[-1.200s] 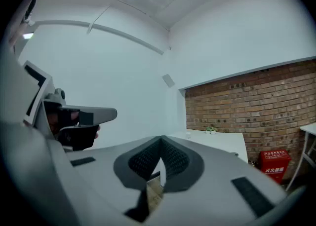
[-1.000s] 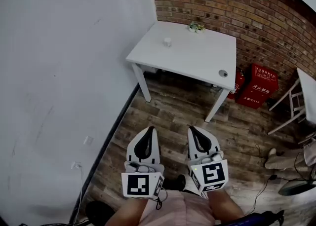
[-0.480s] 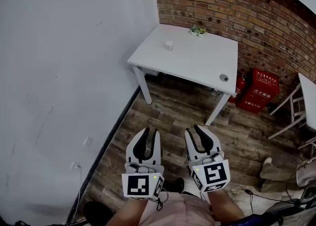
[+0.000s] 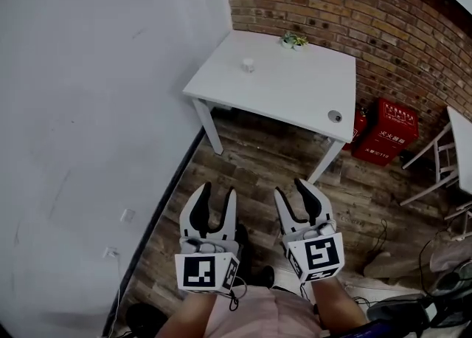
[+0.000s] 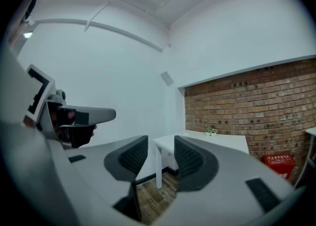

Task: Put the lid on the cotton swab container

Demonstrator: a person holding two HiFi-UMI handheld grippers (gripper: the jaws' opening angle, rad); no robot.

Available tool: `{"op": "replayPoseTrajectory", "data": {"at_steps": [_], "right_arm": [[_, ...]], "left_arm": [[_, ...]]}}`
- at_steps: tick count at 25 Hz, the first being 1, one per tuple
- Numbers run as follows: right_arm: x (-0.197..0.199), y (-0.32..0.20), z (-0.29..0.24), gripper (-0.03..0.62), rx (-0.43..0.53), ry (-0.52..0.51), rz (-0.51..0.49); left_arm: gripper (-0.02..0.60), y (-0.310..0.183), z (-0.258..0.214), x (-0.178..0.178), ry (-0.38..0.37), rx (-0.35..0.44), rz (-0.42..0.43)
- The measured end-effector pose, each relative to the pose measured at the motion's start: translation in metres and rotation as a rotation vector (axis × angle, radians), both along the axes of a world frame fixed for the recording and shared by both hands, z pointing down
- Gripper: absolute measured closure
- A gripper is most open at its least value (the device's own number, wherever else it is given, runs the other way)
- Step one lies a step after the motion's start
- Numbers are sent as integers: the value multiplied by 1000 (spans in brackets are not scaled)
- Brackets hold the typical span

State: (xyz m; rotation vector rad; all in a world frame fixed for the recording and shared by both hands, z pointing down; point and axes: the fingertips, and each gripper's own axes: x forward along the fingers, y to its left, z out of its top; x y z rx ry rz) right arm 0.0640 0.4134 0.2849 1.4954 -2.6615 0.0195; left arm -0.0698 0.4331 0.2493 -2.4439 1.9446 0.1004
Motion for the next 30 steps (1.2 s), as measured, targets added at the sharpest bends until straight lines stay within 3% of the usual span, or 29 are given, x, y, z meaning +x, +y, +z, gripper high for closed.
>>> {"op": "replayPoseTrajectory", "data": {"at_steps": [15, 30], "right_arm": [[-38, -167, 21, 440, -56, 11, 57], [-55, -273, -10, 462, 14, 11, 146]], "left_arm": [[410, -168, 17, -31, 14, -43, 63], [431, -281, -13, -56, 4, 32, 118]]}}
